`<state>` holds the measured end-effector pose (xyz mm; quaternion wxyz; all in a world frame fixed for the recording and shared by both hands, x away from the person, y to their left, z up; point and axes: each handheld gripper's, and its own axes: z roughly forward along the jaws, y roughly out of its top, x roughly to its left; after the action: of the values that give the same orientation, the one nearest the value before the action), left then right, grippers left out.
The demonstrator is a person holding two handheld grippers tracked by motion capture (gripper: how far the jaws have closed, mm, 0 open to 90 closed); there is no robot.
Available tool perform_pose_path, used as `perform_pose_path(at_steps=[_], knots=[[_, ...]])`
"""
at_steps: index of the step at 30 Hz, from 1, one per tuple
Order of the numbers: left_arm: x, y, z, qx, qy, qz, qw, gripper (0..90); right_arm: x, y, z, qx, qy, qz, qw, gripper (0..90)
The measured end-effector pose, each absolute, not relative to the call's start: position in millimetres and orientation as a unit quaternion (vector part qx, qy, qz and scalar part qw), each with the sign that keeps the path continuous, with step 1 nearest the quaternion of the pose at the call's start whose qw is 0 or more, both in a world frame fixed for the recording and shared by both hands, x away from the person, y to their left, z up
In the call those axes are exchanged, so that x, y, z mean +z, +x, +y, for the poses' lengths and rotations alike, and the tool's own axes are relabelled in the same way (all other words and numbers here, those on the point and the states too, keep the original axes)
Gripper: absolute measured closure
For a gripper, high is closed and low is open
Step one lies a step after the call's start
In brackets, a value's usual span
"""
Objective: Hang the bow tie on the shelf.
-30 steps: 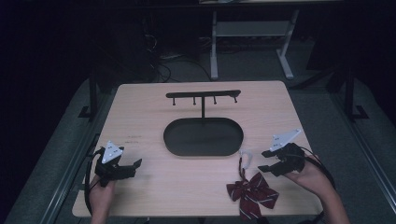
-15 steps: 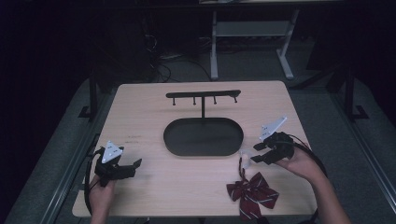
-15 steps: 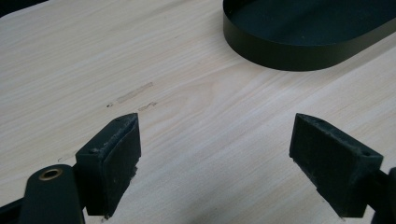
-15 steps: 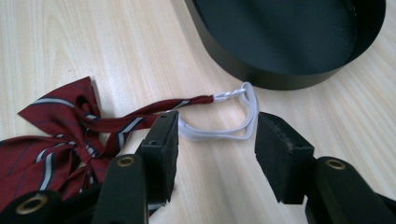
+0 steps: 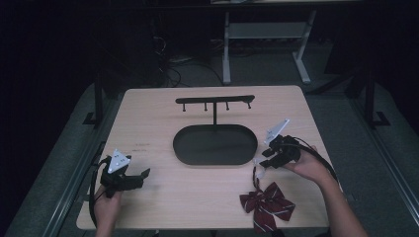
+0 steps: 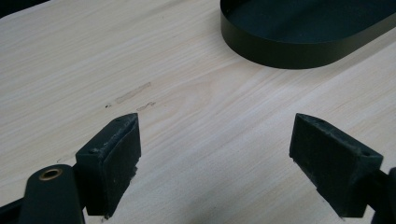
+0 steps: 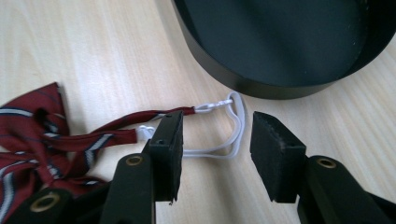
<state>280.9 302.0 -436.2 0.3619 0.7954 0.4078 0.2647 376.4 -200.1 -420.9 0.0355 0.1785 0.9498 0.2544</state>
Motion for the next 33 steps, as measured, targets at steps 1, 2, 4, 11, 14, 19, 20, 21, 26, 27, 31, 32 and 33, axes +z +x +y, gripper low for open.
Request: perform_pose_path(at_steps=[1, 2, 4, 11, 14, 19, 20, 21, 26, 27, 31, 32, 33], knots=[[-436.0, 281.0, 302.2, 0.264, 0.796, 0.408, 0.36, 16.3, -420.9, 376.4, -200.1, 0.254, 0.178, 0.95, 0.036, 54.7], [-436.0, 281.2, 302.5, 0.263, 0.796, 0.409, 0.359, 16.3, -424.1, 378.5, -198.7, 0.249, 0.181, 0.951, 0.036, 56.4], [-436.3, 281.4, 302.7, 0.263, 0.796, 0.409, 0.36, 16.3, -425.4, 379.9, -198.2, 0.248, 0.18, 0.951, 0.035, 56.8], [-436.2, 281.2, 302.1, 0.264, 0.796, 0.409, 0.36, 16.3, -434.4, 386.2, -192.8, 0.234, 0.187, 0.954, 0.033, 60.5], [-436.2, 281.2, 301.7, 0.264, 0.796, 0.408, 0.361, 16.3, -437.5, 387.8, -191.1, 0.227, 0.191, 0.954, 0.034, 62.6], [-436.1, 281.0, 302.4, 0.264, 0.795, 0.409, 0.361, 16.3, -441.3, 389.0, -188.9, 0.217, 0.196, 0.955, 0.044, 67.9], [-436.1, 281.1, 302.4, 0.263, 0.796, 0.41, 0.36, 16.3, -442.5, 389.3, -188.1, 0.212, 0.196, 0.957, 0.045, 69.9], [-436.2, 281.3, 302.2, 0.263, 0.796, 0.41, 0.36, 16.3, -442.5, 389.3, -188.1, 0.212, 0.196, 0.957, 0.045, 69.9], [-436.9, 281.6, 300.9, 0.263, 0.795, 0.409, 0.363, 16.3, -444.7, 388.6, -186.1, 0.201, 0.192, 0.959, 0.059, 75.5], [-436.7, 281.7, 301.4, 0.263, 0.797, 0.407, 0.36, 16.3, -444.7, 388.6, -186.1, 0.201, 0.192, 0.959, 0.059, 75.5], [-437.0, 281.9, 300.8, 0.263, 0.794, 0.41, 0.363, 16.3, -445.7, 388.1, -185.7, 0.195, 0.191, 0.96, 0.063, 78.0], [-437.0, 281.9, 300.7, 0.263, 0.795, 0.411, 0.362, 16.3, -446.1, 388.2, -185.6, 0.194, 0.191, 0.96, 0.062, 79.2], [-436.9, 281.9, 300.7, 0.263, 0.795, 0.411, 0.361, 16.3, -446.1, 387.9, -185.6, 0.195, 0.19, 0.96, 0.063, 80.5]])
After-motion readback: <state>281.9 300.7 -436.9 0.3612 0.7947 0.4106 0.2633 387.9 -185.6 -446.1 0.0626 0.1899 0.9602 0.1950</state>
